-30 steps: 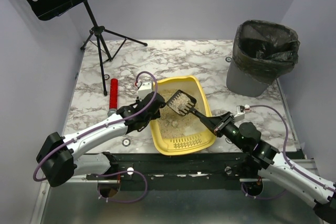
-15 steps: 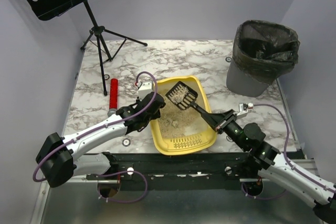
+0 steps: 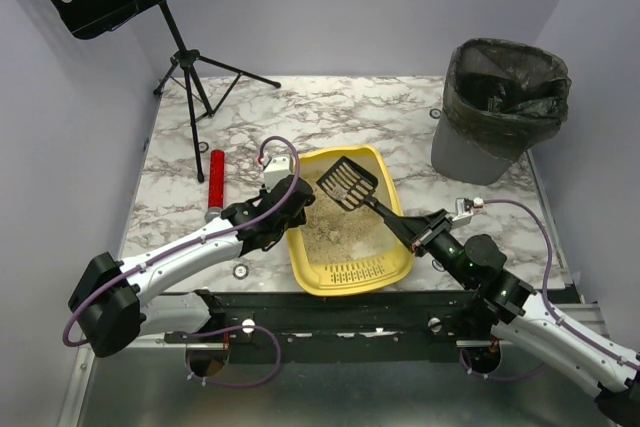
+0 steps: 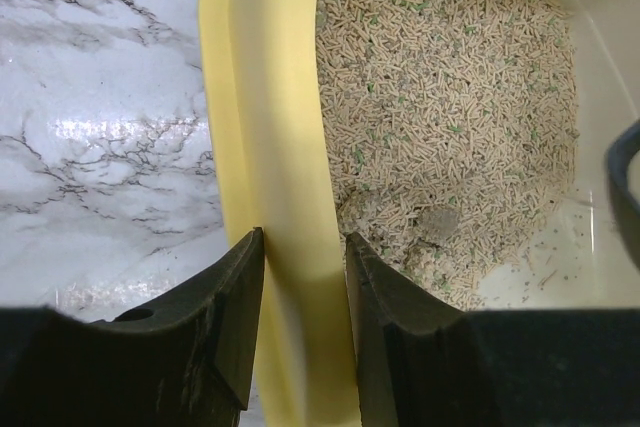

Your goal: Clean the litter box

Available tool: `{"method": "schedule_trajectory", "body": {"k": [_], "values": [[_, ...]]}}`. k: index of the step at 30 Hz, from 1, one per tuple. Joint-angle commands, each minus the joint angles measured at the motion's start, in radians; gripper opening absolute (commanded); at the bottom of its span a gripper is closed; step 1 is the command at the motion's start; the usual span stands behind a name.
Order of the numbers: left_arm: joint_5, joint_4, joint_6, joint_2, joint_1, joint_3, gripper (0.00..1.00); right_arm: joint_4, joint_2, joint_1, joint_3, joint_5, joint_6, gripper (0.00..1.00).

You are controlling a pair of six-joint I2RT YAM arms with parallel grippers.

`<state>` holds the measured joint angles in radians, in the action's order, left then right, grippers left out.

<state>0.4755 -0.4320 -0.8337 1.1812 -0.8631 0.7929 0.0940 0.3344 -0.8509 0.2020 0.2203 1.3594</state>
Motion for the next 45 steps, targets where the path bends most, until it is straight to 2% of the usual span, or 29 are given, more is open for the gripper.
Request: {"method": "schedule_trajectory", "body": {"k": [1, 2, 3, 5, 7, 9, 11, 12, 13, 14, 15, 17, 19, 20, 22, 24, 26, 27, 29, 30, 31, 32, 33, 35, 37, 39, 42, 44, 45], "values": [[-0.018, 0.065, -0.001, -0.029, -0.004, 0.012, 0.44, -0.063, -0.011, -0.005, -0.006, -0.016, 0.096, 0.01], [-0.015, 0.067, -0.001, -0.031, -0.004, 0.008, 0.44, -0.031, -0.006, -0.004, -0.047, 0.017, 0.104, 0.01], [-0.014, 0.065, -0.001, -0.031, -0.004, 0.012, 0.44, 0.096, 0.009, -0.004, -0.076, 0.03, 0.122, 0.01], [-0.018, 0.044, -0.001, -0.032, -0.004, 0.022, 0.44, 0.215, 0.069, -0.004, -0.105, 0.019, 0.175, 0.01], [-0.012, 0.042, -0.001, -0.037, -0.004, 0.017, 0.44, 0.146, 0.063, -0.004, -0.07, -0.019, 0.13, 0.01], [0.0, 0.047, -0.008, -0.049, -0.004, -0.004, 0.44, -0.03, 0.025, -0.004, -0.049, 0.02, 0.154, 0.01], [0.002, 0.065, -0.018, -0.06, -0.004, -0.021, 0.44, 0.036, 0.009, -0.004, -0.087, 0.115, 0.156, 0.01], [0.0, 0.065, -0.021, -0.064, -0.004, -0.029, 0.44, 0.176, 0.027, -0.004, -0.107, 0.128, 0.15, 0.01], [0.002, 0.065, -0.022, -0.066, -0.004, -0.029, 0.44, 0.208, 0.047, -0.004, -0.11, 0.116, 0.138, 0.01], [0.005, 0.062, -0.022, -0.068, -0.004, -0.03, 0.44, 0.194, 0.076, -0.004, -0.09, 0.066, 0.118, 0.01], [0.009, 0.058, -0.025, -0.071, -0.004, -0.035, 0.44, 0.074, 0.08, -0.004, -0.06, 0.059, 0.091, 0.01], [0.021, 0.073, -0.031, -0.077, -0.004, -0.044, 0.44, -0.032, 0.09, -0.002, -0.022, 0.117, 0.116, 0.01], [0.018, 0.088, -0.033, -0.078, -0.004, -0.052, 0.44, 0.134, 0.127, -0.004, -0.052, 0.129, 0.104, 0.01], [0.018, 0.088, -0.035, -0.08, -0.004, -0.049, 0.44, 0.189, 0.14, -0.004, -0.056, 0.075, 0.081, 0.01], [0.031, 0.094, -0.044, -0.086, -0.004, -0.058, 0.44, 0.118, 0.129, -0.002, -0.011, 0.038, 0.002, 0.01], [0.049, 0.124, -0.048, -0.101, -0.004, -0.082, 0.44, -0.005, 0.098, -0.002, 0.016, 0.12, 0.013, 0.01], [0.049, 0.142, -0.05, -0.101, -0.004, -0.086, 0.44, 0.115, 0.087, -0.004, -0.027, 0.134, 0.008, 0.01], [0.043, 0.141, -0.048, -0.1, -0.004, -0.078, 0.44, 0.236, 0.091, -0.004, -0.054, 0.107, -0.005, 0.01], [0.051, 0.139, -0.047, -0.092, -0.004, -0.077, 0.44, 0.181, 0.077, -0.004, -0.029, 0.047, -0.029, 0.01], [0.058, 0.139, -0.047, -0.089, -0.004, -0.081, 0.44, 0.036, 0.062, -0.002, 0.0, 0.063, -0.023, 0.01], [0.067, 0.141, -0.05, -0.084, -0.004, -0.084, 0.44, 0.006, 0.049, -0.004, -0.007, 0.079, 0.016, 0.01], [0.068, 0.147, -0.051, -0.083, -0.004, -0.084, 0.44, 0.057, 0.058, -0.004, -0.028, 0.086, -0.005, 0.01], [0.064, 0.144, -0.051, -0.075, -0.004, -0.08, 0.44, 0.252, 0.081, -0.002, -0.053, 0.077, -0.026, 0.01], [0.055, 0.125, -0.048, -0.069, -0.004, -0.07, 0.44, 0.311, 0.139, -0.004, -0.046, 0.006, -0.022, 0.01], [0.07, 0.121, -0.045, -0.074, -0.004, -0.069, 0.44, 0.148, 0.137, -0.004, 0.015, -0.016, -0.043, 0.01], [0.103, 0.107, -0.05, -0.087, -0.004, -0.076, 0.44, 0.04, 0.1, -0.004, 0.011, 0.043, -0.013, 0.01], [0.092, 0.113, -0.056, -0.107, -0.004, -0.087, 0.44, 0.181, 0.078, -0.004, -0.035, 0.018, 0.0, 0.01], [0.083, 0.13, -0.059, -0.114, -0.004, -0.095, 0.44, 0.114, 0.049, -0.002, -0.006, 0.002, -0.029, 0.01], [0.084, 0.133, -0.061, -0.117, -0.004, -0.104, 0.44, -0.004, 0.023, -0.004, 0.011, 0.051, -0.013, 0.01]]}}
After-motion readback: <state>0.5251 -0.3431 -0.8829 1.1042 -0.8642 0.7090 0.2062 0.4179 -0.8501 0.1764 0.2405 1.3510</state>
